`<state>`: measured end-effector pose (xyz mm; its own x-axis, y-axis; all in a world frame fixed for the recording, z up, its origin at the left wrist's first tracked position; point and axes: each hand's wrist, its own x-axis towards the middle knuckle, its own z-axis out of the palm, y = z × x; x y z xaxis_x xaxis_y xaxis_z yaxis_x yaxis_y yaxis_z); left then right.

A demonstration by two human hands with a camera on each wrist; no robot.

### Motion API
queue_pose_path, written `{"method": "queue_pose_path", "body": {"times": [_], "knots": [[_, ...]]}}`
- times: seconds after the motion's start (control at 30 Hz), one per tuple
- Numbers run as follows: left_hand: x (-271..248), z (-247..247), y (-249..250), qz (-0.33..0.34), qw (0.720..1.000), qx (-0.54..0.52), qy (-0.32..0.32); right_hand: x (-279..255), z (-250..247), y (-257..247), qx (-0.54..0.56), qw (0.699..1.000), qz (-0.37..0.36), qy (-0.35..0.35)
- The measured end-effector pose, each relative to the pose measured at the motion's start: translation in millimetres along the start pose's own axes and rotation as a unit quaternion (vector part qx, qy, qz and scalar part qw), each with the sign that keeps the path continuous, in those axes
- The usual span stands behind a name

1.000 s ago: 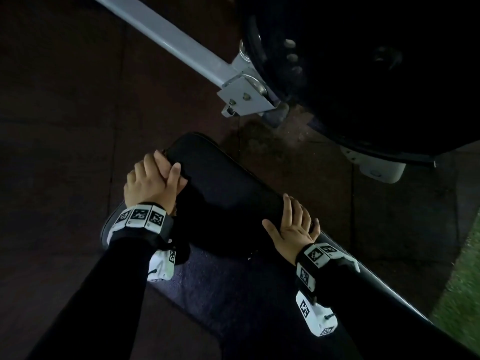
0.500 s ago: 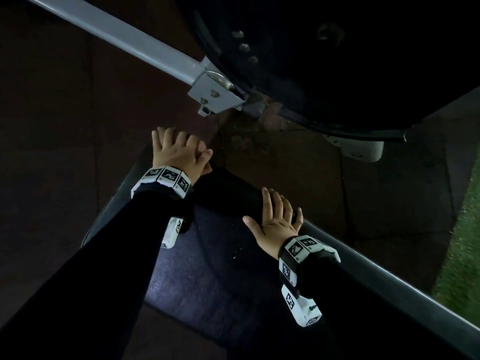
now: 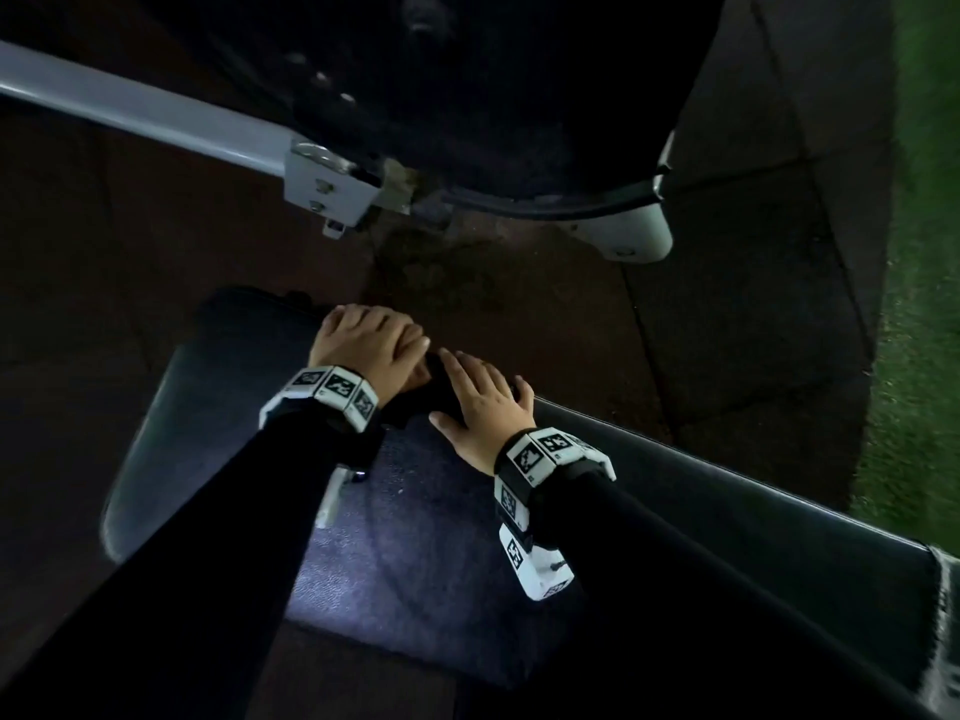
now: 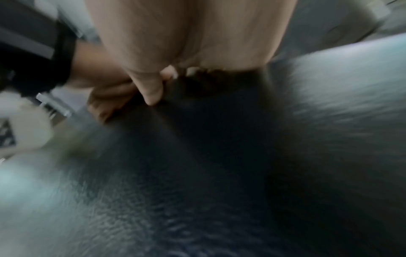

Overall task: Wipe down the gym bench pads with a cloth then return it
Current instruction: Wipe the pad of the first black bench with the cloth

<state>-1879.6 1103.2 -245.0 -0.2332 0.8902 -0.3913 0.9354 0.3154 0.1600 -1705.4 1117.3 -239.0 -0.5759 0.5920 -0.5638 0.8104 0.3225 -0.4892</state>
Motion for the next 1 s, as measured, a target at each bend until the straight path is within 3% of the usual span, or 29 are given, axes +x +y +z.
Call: {"method": "queue_pose_path", "body": {"times": [0.23, 0.4, 0.47, 0.7, 0.9, 1.0], "knots": [[-2, 4, 29, -0.042, 0.998, 0.038, -0.023, -71, -22, 98, -0.046, 0.998, 0.023, 0.022], [-21, 24, 103, 0.035, 0.998, 0.048, -0.024, -127, -35, 167, -0.052, 0.991, 0.121, 0.029], [-29, 31, 137, 0.054, 0.997, 0.055, -0.022, -141, -38, 183, -0.042, 0.99, 0.13, 0.027], [-49, 56, 224, 0.109, 0.993, 0.006, -0.05, -139, -35, 189, 0.037, 0.987, 0.131, 0.088], [-49, 52, 198, 0.1, 0.982, -0.158, -0.018, -115, -38, 163, 0.064, 0.975, 0.188, 0.1], [-67, 51, 170, 0.025, 0.987, -0.153, 0.035, -92, -41, 132, 0.111, 0.977, 0.138, 0.119]]}}
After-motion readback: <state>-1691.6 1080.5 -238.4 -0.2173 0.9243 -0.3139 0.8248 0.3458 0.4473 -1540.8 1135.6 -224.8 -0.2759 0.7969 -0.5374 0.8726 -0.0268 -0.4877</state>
